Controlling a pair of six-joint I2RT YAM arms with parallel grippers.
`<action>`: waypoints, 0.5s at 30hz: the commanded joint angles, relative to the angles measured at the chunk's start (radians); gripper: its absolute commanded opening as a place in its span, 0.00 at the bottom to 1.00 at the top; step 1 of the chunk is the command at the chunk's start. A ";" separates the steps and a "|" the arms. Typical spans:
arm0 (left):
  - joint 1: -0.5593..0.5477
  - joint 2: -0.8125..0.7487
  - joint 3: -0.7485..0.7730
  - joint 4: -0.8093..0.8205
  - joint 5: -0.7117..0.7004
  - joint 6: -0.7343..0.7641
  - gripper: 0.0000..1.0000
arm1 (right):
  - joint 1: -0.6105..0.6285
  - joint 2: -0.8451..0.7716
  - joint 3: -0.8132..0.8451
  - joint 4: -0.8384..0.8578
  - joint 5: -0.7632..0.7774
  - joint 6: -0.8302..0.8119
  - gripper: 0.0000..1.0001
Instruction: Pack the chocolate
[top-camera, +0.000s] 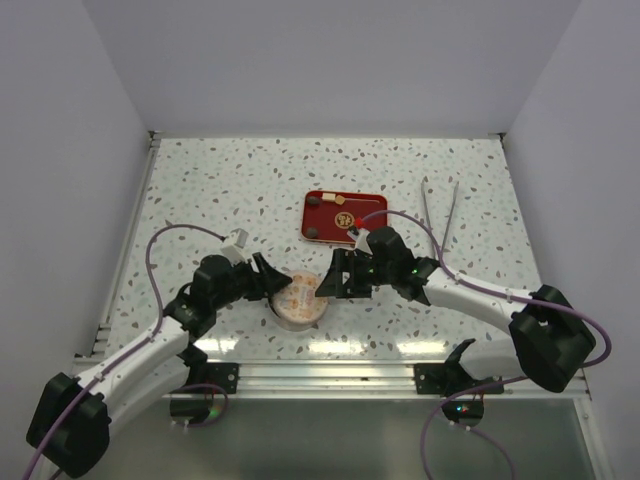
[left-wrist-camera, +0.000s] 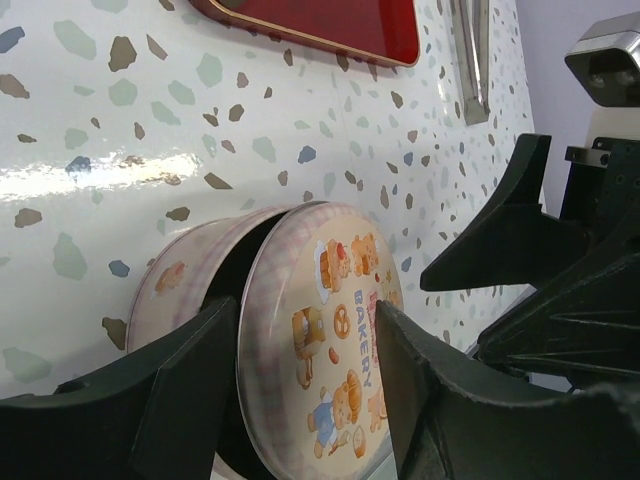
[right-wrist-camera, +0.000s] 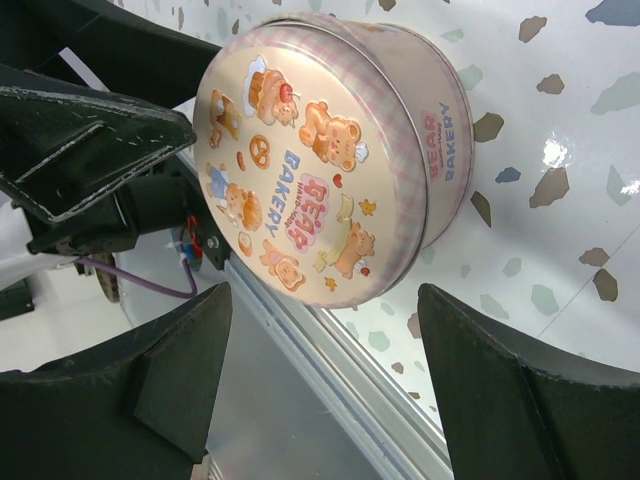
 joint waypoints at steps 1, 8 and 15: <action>0.003 -0.020 0.024 0.002 -0.012 0.030 0.62 | 0.005 -0.007 0.021 0.038 -0.010 -0.002 0.78; 0.003 -0.027 0.035 -0.059 -0.058 0.045 0.62 | 0.005 -0.016 0.018 0.032 -0.007 -0.004 0.78; 0.005 -0.063 0.047 -0.116 -0.115 0.048 0.62 | 0.005 0.001 0.003 0.049 0.001 -0.004 0.78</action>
